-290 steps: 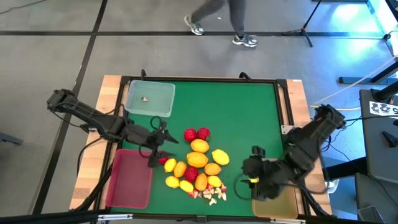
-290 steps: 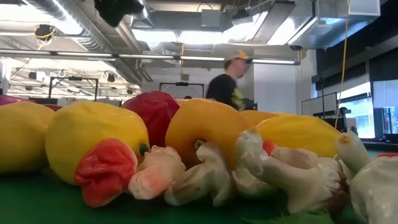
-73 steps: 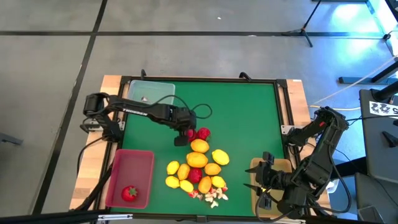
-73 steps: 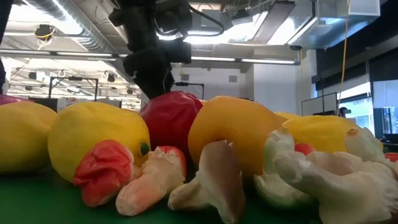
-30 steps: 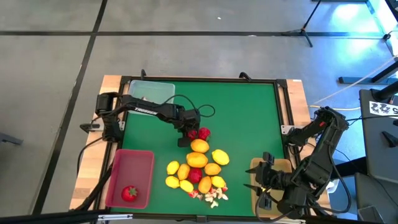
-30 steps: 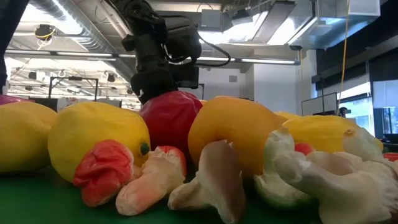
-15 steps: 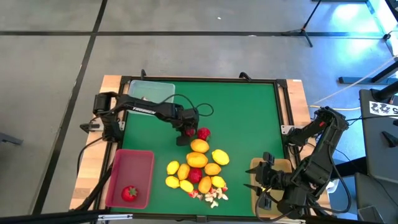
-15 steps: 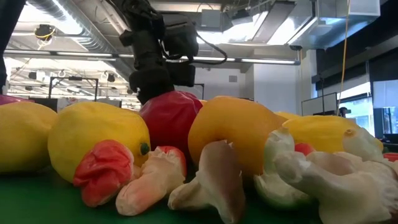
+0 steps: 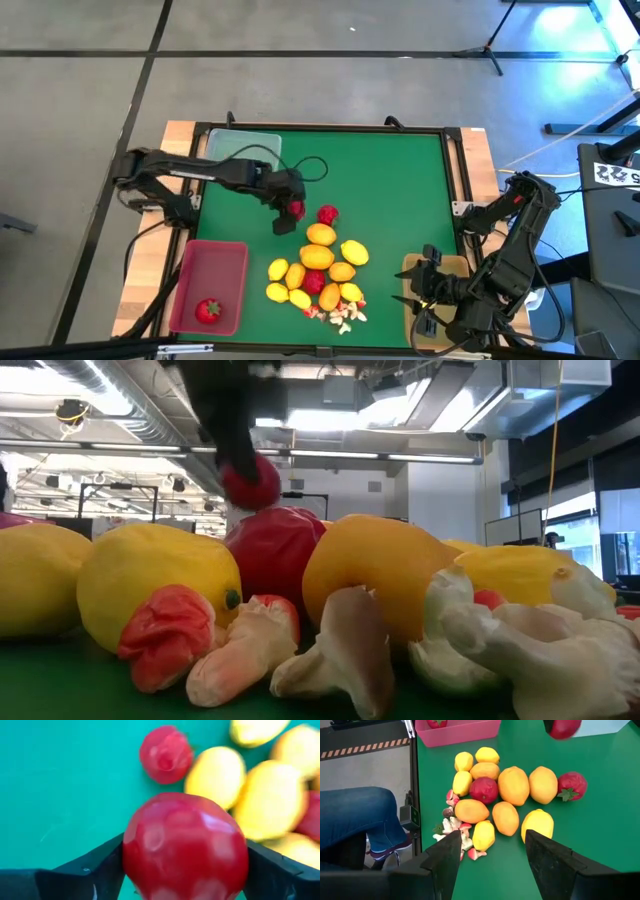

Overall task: Sort produce into baskets
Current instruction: Put the red tomato into the red bin

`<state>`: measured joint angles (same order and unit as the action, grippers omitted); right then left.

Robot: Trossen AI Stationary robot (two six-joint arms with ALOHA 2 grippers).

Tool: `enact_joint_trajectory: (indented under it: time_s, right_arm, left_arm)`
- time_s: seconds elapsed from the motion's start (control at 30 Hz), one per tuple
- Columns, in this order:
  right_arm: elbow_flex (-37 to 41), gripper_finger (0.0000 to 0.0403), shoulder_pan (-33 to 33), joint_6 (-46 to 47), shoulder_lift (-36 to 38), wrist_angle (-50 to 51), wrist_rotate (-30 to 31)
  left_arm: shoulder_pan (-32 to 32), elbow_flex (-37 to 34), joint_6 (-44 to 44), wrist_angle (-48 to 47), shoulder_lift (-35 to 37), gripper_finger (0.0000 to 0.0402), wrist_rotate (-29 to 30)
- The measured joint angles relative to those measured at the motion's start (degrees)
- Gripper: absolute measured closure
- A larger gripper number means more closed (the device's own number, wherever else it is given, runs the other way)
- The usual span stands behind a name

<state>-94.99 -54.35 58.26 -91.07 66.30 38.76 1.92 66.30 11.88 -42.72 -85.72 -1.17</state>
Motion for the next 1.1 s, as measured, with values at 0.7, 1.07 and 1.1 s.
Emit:
enact_joint_trajectory:
  time_s: [0.7, 1.07, 1.1]
  right_arm:
    - [0.01, 0.0182, 0.51, -1.6, 0.0, 0.23, 4.28]
    - [0.01, 0.0182, 0.51, -1.6, 0.0, 0.09, 6.29]
    - [0.01, 0.0182, 0.51, -1.6, 0.0, 0.08, 6.28]
  left_arm:
    - [-40.02, -0.25, 45.99, -19.79, 18.06, 0.0092, 7.57]
    - [-50.23, -0.26, 58.75, -20.26, 15.63, 0.0092, 12.14]
    - [-50.52, -0.26, 59.28, -20.67, 15.41, 0.0091, 12.17]
